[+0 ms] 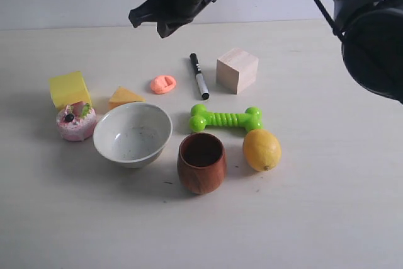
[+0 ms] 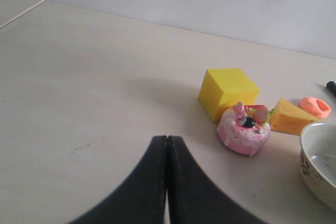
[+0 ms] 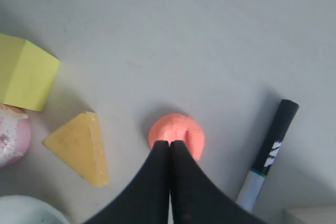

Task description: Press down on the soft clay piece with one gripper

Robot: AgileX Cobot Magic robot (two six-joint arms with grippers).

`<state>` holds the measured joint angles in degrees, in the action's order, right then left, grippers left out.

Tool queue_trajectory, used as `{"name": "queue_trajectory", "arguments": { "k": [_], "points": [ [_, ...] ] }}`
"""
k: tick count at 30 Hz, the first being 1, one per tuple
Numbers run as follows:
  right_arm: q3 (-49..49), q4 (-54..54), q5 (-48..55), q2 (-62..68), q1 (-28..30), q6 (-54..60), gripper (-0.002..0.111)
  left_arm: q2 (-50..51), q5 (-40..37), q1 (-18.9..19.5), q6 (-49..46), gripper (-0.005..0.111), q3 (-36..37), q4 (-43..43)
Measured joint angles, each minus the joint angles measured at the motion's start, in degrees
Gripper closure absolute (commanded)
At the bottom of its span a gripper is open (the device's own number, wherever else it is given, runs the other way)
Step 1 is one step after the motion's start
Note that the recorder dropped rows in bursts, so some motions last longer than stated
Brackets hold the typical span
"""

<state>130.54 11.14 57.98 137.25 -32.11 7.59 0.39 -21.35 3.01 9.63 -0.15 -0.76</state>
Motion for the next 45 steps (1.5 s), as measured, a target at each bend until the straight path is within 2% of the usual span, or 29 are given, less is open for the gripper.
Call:
{"name": "queue_trajectory", "arguments": {
  "k": [11, 31, 37, 45],
  "points": [
    [0.0, -1.48, 4.54, -3.61, 0.0, -16.96, 0.108, 0.0, 0.0, 0.0, 0.0, 0.107, 0.0, 0.0],
    [-0.23, -5.12, 6.68, -5.08, 0.0, -13.8, 0.108, 0.0, 0.0, 0.0, 0.0, 0.107, 0.0, 0.0],
    [-6.02, -7.74, 3.02, -13.65, 0.0, -13.3, 0.108, 0.0, 0.0, 0.0, 0.0, 0.107, 0.0, 0.0],
    [-22.29, -16.35, -3.94, -28.51, 0.0, -13.88, 0.108, 0.0, 0.0, 0.0, 0.0, 0.107, 0.0, 0.0]
  ]
}}
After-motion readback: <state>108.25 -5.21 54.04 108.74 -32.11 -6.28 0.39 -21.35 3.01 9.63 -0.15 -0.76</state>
